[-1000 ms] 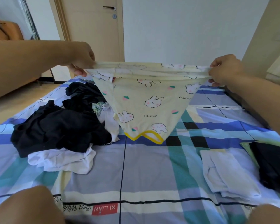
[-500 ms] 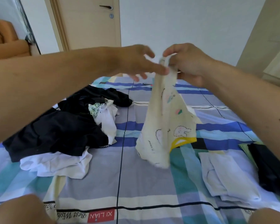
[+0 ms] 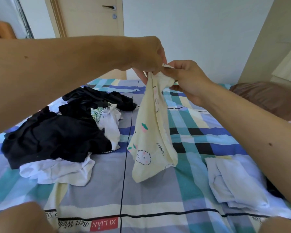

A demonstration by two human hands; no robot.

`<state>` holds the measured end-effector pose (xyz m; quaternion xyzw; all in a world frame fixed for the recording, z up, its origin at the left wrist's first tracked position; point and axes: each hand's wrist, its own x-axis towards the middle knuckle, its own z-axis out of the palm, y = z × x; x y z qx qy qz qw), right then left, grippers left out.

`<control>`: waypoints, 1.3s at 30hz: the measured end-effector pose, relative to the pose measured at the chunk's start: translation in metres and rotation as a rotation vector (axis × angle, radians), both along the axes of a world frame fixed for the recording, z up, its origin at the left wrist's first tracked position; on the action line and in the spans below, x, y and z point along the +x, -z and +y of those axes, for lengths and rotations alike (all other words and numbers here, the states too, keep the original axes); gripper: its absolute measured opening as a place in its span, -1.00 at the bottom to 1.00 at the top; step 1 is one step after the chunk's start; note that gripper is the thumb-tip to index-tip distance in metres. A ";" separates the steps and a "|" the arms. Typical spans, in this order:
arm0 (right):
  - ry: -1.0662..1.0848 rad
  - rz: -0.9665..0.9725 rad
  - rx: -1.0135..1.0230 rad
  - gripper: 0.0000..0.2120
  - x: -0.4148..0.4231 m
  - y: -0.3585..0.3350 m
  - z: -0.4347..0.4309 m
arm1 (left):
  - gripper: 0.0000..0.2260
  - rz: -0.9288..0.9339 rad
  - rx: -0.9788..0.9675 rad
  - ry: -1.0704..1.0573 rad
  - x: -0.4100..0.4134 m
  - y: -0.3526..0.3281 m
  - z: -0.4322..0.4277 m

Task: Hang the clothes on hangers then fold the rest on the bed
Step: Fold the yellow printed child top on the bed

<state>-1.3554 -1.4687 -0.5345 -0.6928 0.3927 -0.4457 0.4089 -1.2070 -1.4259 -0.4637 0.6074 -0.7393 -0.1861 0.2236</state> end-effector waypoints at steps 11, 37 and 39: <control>-0.052 -0.141 0.090 -0.67 0.016 -0.009 0.008 | -0.71 0.439 0.090 -0.090 -0.002 0.022 -0.003; 0.113 0.766 -0.003 -0.64 -0.063 0.054 -0.030 | -0.83 -0.053 -0.394 -0.341 0.091 0.042 -0.012; 0.201 0.791 0.050 -0.68 -0.076 0.058 -0.038 | -0.84 -0.073 -0.369 -0.357 0.105 0.049 -0.011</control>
